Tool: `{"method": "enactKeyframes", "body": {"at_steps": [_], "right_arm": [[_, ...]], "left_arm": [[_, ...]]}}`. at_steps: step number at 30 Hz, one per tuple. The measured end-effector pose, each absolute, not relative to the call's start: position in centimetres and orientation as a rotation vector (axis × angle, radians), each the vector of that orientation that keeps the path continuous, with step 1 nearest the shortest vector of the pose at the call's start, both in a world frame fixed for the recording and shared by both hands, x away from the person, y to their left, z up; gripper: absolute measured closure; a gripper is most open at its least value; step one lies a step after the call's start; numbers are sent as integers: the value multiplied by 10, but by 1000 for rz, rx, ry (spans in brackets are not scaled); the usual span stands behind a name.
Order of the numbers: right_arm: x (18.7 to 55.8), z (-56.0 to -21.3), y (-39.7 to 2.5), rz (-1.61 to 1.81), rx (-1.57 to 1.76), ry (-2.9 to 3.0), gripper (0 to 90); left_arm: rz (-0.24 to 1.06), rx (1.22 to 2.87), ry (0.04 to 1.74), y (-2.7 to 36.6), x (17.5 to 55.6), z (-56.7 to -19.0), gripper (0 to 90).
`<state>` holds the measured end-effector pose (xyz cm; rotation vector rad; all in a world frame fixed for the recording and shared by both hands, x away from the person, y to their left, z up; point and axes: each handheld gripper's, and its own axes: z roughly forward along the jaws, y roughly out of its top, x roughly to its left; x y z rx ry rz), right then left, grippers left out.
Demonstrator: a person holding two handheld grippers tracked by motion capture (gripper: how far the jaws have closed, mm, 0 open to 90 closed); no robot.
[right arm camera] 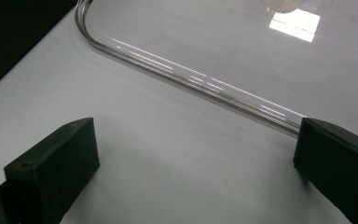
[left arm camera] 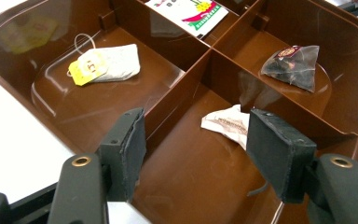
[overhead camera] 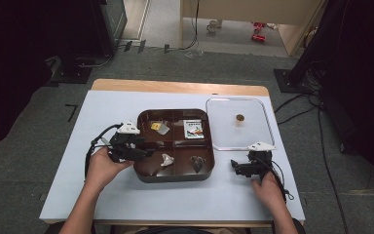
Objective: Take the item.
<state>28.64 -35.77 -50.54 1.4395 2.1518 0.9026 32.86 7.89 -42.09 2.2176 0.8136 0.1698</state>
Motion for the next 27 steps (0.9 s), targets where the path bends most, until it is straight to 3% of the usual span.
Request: {"method": "enactKeyframes", "body": {"at_steps": [27], "right_arm": [[286, -505, -358, 903, 1440, 2152, 0]], "left_arm": [[186, 2401, 667, 29, 325, -441, 421]]}}
